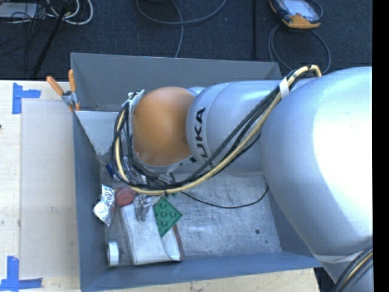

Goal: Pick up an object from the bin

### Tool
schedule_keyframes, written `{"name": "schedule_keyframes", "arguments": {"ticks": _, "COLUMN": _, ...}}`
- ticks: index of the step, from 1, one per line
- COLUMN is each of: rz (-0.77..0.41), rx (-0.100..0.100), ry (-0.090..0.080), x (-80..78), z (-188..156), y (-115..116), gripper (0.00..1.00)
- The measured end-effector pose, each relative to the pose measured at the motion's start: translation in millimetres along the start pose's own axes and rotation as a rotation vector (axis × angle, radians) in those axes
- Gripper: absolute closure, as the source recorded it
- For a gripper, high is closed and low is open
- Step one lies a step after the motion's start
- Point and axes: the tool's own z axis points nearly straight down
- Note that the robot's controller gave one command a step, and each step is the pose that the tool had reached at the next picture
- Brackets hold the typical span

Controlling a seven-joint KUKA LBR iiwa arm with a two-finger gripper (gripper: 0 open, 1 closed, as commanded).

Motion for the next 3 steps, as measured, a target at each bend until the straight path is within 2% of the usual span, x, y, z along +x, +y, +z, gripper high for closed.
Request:
{"name": "schedule_keyframes", "arguments": {"ticks": 1, "rz": 0.003, "rx": -0.005, "ry": 0.005, "x": 2.4, "z": 4, "y": 2, "gripper": 1.00}}
{"name": "schedule_keyframes", "arguments": {"ticks": 2, "rz": 0.007, "rx": -0.005, "ry": 0.019, "x": 11.6, "z": -25, "y": 6, "gripper": 1.00}}
{"name": "schedule_keyframes", "arguments": {"ticks": 3, "rz": 0.019, "rx": -0.005, "ry": 0.020, "x": 49.9, "z": -111, "y": 12, "gripper": 1.00}}
